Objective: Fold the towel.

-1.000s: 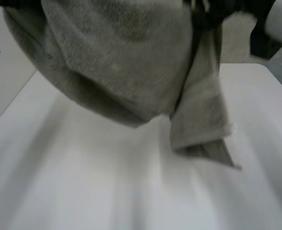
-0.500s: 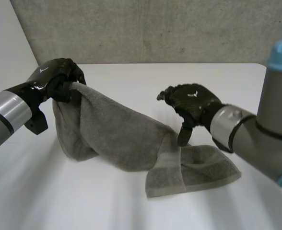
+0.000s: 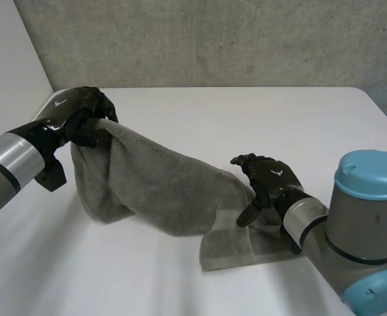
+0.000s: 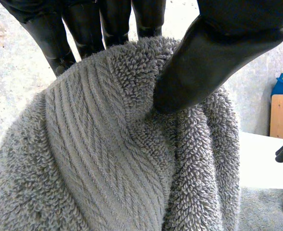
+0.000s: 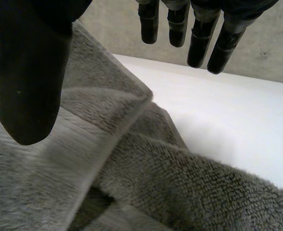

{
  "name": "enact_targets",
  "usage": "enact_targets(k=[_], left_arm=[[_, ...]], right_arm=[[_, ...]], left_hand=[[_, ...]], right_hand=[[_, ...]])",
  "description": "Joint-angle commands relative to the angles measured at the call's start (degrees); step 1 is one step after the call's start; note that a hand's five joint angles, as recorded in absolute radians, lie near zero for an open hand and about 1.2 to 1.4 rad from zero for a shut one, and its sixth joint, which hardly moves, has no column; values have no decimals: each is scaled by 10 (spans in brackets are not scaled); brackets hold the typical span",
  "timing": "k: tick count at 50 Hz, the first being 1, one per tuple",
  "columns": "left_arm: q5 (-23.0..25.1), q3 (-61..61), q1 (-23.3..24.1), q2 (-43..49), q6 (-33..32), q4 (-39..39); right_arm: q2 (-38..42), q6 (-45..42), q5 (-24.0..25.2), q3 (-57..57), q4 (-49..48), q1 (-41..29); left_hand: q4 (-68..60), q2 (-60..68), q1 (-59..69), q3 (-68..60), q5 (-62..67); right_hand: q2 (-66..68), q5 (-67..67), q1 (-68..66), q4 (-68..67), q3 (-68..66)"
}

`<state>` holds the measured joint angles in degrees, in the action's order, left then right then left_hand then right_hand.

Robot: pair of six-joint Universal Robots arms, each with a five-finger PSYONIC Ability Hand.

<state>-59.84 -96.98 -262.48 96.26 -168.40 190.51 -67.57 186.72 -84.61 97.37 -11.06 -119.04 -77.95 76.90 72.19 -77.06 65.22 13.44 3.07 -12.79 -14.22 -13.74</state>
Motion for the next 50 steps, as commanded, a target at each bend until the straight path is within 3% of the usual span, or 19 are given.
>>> enact_targets(k=[1,9,11,12,13,15,17,24,26,32,34,39,43,45,46,48,49,50], left_arm=[[0,-5,-4,2,0,6],[0,-6,-8,1,0,6],[0,-6,-9,1,0,6],[0,-6,-8,1,0,6],[0,-6,-8,1,0,6],[0,-4,-8,1,0,6],[1,-1,-9,0,0,6],[1,35,-13,-25,2,4],[0,67,-13,-48,9,-1],[-2,141,-13,-78,17,-3],[-2,192,-13,-92,32,-8],[-1,242,-17,-92,68,-17],[0,239,-26,-91,76,-32],[2,204,-32,-91,75,-52],[2,203,-32,-91,75,-52],[21,140,-29,-92,72,-57],[21,140,-29,-92,72,-57],[41,108,-23,-92,72,-53]], right_arm=[[64,-1,-10,-48,-1,-2],[125,-1,-10,-97,3,-5],[133,0,-7,-104,3,-8],[139,1,-6,-111,3,-11],[140,1,-6,-111,3,-11],[141,25,2,-125,7,-14],[133,41,12,-135,11,-9],[19,85,77,-220,52,28],[-25,87,108,-302,103,52],[-32,79,177,-501,250,75],[7,54,230,-639,334,109],[78,-33,256,-784,437,131],[102,-125,263,-755,496,130],[97,-224,265,-653,532,123],[96,-225,265,-653,532,123],[65,-340,256,-551,524,116],[65,-341,256,-550,524,116],[55,-396,253,-520,505,118]], left_hand=[[-20,31,78,-29,48],[-20,31,78,-29,48],[-20,31,78,-29,48],[-20,31,78,-29,48],[-20,31,78,-29,48],[-20,31,78,-29,48],[-20,31,78,-29,48],[-20,31,78,-29,48],[-20,31,78,-29,48],[-20,31,78,-29,48],[-20,31,78,-29,48],[-20,31,78,-29,48],[-20,31,78,-29,48],[-20,31,78,-29,48],[-20,31,78,-29,48],[-20,31,78,-29,48],[-20,31,78,-29,48],[-20,31,78,-29,48]], right_hand=[[-34,-31,28,42,37],[-34,-31,28,42,37],[40,44,-47,-33,-37],[177,181,-184,-169,-174],[178,182,-185,-171,-175],[587,590,-593,-579,-584],[665,669,-671,-657,-662],[666,669,-672,-658,-663],[666,669,-672,-658,-663],[666,669,-672,-658,-663],[666,669,-672,-658,-663],[666,669,-672,-658,-663],[666,669,-672,-658,-663],[666,669,-672,-658,-663],[666,669,-672,-658,-663],[666,669,-672,-658,-663],[666,669,-672,-658,-663],[666,669,-672,-658,-663]])
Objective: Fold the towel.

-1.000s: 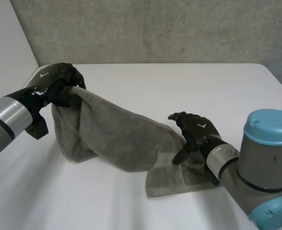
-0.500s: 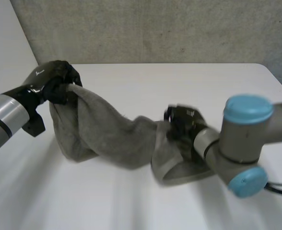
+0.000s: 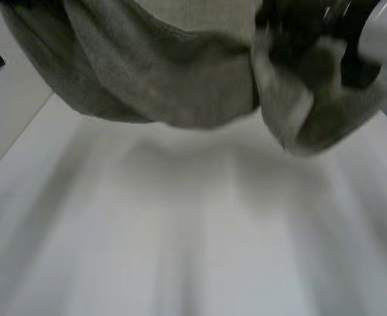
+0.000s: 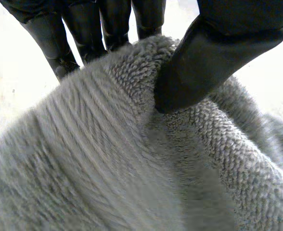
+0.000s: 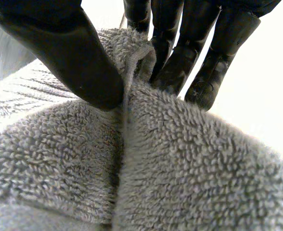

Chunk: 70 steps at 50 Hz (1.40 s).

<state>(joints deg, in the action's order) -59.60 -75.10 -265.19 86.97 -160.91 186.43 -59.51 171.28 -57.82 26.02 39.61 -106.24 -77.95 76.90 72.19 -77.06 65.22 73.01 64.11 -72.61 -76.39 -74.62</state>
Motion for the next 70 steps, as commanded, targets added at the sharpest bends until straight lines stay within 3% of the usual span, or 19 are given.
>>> enact_targets(k=[1,3,7,9,10,15,20,23,30,39,51,53,54,55,56,62,67,68,70], left_arm=[[39,-111,4,1,-3,-12],[77,-176,5,5,-5,-4],[94,-230,10,14,-5,21],[92,-263,28,45,-4,59],[92,-263,28,45,-4,59],[90,-276,50,79,-4,89],[90,-268,46,82,-4,90],[90,-264,44,78,-4,93],[91,-260,27,76,-4,94],[95,-272,18,50,-5,94],[99,-308,-14,-7,-6,96],[99,-309,-17,-8,-6,96],[99,-309,-17,-8,-6,96],[99,-308,-17,-7,-6,97],[99,-306,-18,-7,-6,98],[98,-288,-24,-8,-5,99],[93,-216,-33,-22,-2,90],[93,-216,-33,-22,-2,89],[92,-186,-33,-37,-1,89]], right_arm=[[-25,-242,-15,194,-1,-10],[-23,-324,-53,218,-56,-10],[-17,-369,-105,233,-88,-19],[-9,-391,-133,253,-96,-26],[-9,-391,-133,253,-96,-26],[-18,-374,-144,302,-126,-53],[-57,-271,-144,394,-172,-74],[-103,-127,-147,491,-232,-71],[-128,46,-157,607,-368,-64],[-41,137,-207,552,-402,-49],[84,138,-258,451,-399,-48],[95,143,-254,448,-397,-48],[95,143,-254,448,-397,-48],[91,143,-251,449,-395,-48],[78,147,-246,450,-393,-46],[-25,156,-215,447,-386,-20],[-168,147,-96,371,-311,9],[-168,147,-96,371,-311,9],[-187,136,-31,314,-239,55]], left_hand=[[-20,31,78,-29,48],[-20,31,78,-29,48],[-20,31,78,-29,48],[-20,31,78,-29,48],[-20,31,78,-29,48],[-20,31,78,-29,48],[-20,31,78,-29,48],[-20,31,78,-29,48],[-20,31,78,-29,48],[-20,31,78,-29,48],[-20,31,78,-29,48],[-20,31,78,-29,48],[-20,31,78,-29,48],[-20,31,78,-29,48],[-20,31,78,-29,48],[-20,31,78,-29,48],[-20,31,78,-29,48],[-20,31,78,-29,48],[-20,31,78,-29,48]], right_hand=[[70,59,-74,-36,-54],[70,59,-74,-36,-54],[70,59,-74,-36,-54],[-627,-638,623,661,643],[-630,-641,626,664,646],[-630,-641,626,664,646],[-630,-641,626,664,646],[-630,-641,626,664,646],[-630,-641,626,664,646],[-630,-641,626,664,646],[-618,-629,614,651,634],[-204,-215,200,238,220],[-202,-213,198,236,218],[9,-2,-13,24,7],[69,58,-73,-36,-53],[70,59,-74,-36,-54],[70,59,-74,-36,-54],[70,59,-74,-36,-54],[70,59,-74,-36,-54]])
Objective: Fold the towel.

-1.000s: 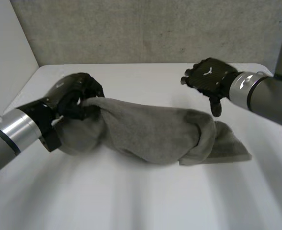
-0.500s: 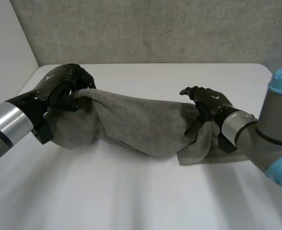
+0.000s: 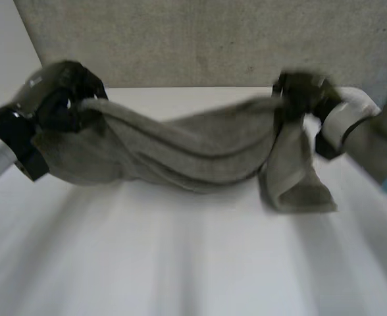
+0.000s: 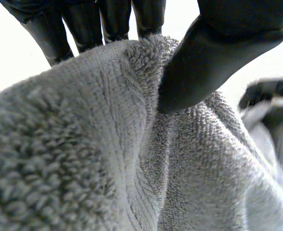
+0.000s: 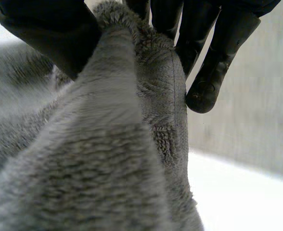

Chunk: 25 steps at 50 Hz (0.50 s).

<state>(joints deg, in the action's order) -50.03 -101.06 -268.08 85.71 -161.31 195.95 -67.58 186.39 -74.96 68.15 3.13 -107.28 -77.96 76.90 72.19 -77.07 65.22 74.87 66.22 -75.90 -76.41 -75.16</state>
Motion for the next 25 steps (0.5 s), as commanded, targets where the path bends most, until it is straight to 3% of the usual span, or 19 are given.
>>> enact_targets(k=[1,3,6,7,8,9,11,13,14,17,20,22,23,25], left_arm=[[-4,74,-4,-25,3,-6],[-5,83,-6,-30,3,-4],[-4,92,-24,-31,1,-4],[-2,90,-36,-27,0,-4],[-1,88,-45,-20,0,-4],[-1,88,-46,-20,0,-4],[-2,87,-52,26,-2,-1],[-2,95,-52,59,-8,-4],[-1,105,-51,91,-22,-8],[-2,125,-44,121,-42,-17],[-5,176,-25,183,-92,-49],[-17,266,20,245,-135,-67],[-17,266,20,245,-135,-67],[-72,382,62,290,-149,-73]], right_arm=[[-106,-15,141,-108,126,66],[-96,-71,186,-140,189,108],[-88,-135,199,-144,227,112],[-77,-213,201,-143,272,112],[-59,-301,196,-139,323,112],[-59,-302,196,-139,324,112],[-18,-461,167,-128,407,111],[1,-507,138,-126,423,110],[17,-523,106,-128,419,105],[34,-528,82,-135,401,90],[65,-526,54,-173,324,49],[95,-517,26,-228,217,22],[95,-517,25,-228,217,22],[102,-487,-13,-289,85,5]], left_hand=[[-20,31,78,-29,48],[-20,31,78,-29,48],[-20,31,78,-29,48],[-20,31,78,-29,48],[-20,31,78,-29,48],[-20,31,78,-29,48],[-20,31,78,-29,48],[-20,31,78,-29,48],[-20,31,78,-29,48],[-20,31,78,-29,48],[-20,31,78,-29,48],[-20,31,78,-29,48],[-20,31,78,-29,48],[-20,31,78,-29,48]], right_hand=[[51,38,-41,-36,-48],[51,38,-41,-36,-48],[51,38,-41,-36,-48],[51,38,-41,-36,-48],[51,38,-41,-36,-48],[51,38,-41,-36,-48],[51,38,-41,-36,-48],[51,38,-41,-36,-48],[51,38,-41,-36,-48],[51,38,-41,-36,-48],[51,38,-41,-36,-48],[51,38,-41,-36,-48],[51,38,-41,-36,-48],[51,38,-41,-36,-48]])
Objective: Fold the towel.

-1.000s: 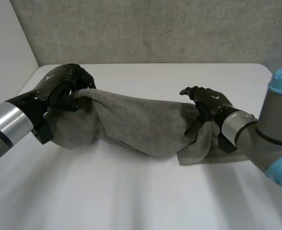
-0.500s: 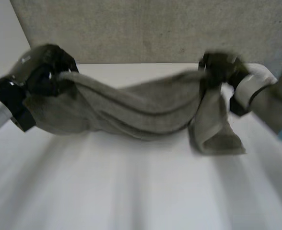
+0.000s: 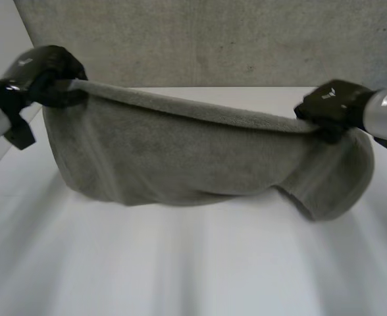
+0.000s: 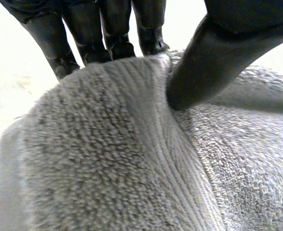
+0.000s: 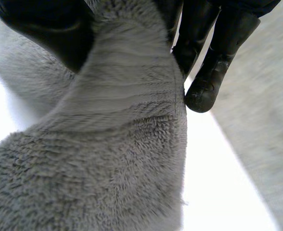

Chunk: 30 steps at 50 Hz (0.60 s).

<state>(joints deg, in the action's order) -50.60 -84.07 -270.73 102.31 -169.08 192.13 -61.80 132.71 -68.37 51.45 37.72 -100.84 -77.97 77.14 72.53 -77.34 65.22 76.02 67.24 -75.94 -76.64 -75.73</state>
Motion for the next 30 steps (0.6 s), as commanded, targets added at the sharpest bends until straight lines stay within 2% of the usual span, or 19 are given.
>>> enact_targets(k=[1,2,3,5,6,8,12,17,21,22,24,25,27,30], left_arm=[[-67,213,89,124,-71,-35],[-103,264,100,134,-70,-33],[-103,264,100,134,-70,-33],[-162,331,110,131,-68,-22],[-162,331,110,131,-68,-22],[-202,353,107,113,-65,22],[-208,328,107,93,-66,60],[-191,233,105,83,-69,90],[-145,130,92,85,-76,101],[-144,130,92,85,-76,101],[-103,52,79,90,-89,110],[-103,51,79,90,-89,110],[-67,-26,76,96,-117,126],[-54,-63,76,98,-137,134]], right_arm=[[44,50,-79,-122,-261,-59],[41,76,-94,-141,-334,-67],[41,77,-94,-141,-335,-67],[21,136,-106,-140,-458,-72],[21,136,-106,-140,-459,-72],[-11,178,-103,-104,-517,-71],[-24,186,-92,-64,-512,-67],[-25,171,-55,11,-450,-65],[-36,128,-36,107,-398,-65],[-36,128,-36,107,-398,-65],[-41,91,-35,188,-399,-65],[-41,91,-35,189,-399,-65],[-42,47,-28,267,-406,-64],[-41,29,-26,301,-412,-63]], left_hand=[[-20,29,75,-27,48],[-20,29,75,-27,48],[-20,29,75,-27,48],[-20,29,75,-27,48],[-20,29,75,-27,48],[-20,29,75,-27,48],[-20,29,75,-27,48],[-20,29,75,-27,48],[-20,29,75,-27,48],[-20,29,75,-27,48],[-20,29,75,-27,48],[-20,29,75,-27,48],[-20,29,75,-27,48],[-20,29,75,-27,48]], right_hand=[[40,28,-41,-34,-43],[40,28,-41,-34,-43],[40,28,-41,-34,-43],[40,28,-41,-34,-43],[40,28,-41,-34,-43],[40,28,-41,-34,-43],[40,28,-41,-34,-43],[40,28,-41,-34,-43],[40,28,-41,-34,-43],[40,28,-41,-34,-43],[40,28,-41,-34,-43],[40,28,-41,-34,-43],[-63,-75,62,69,60],[-66,-78,65,72,63]])
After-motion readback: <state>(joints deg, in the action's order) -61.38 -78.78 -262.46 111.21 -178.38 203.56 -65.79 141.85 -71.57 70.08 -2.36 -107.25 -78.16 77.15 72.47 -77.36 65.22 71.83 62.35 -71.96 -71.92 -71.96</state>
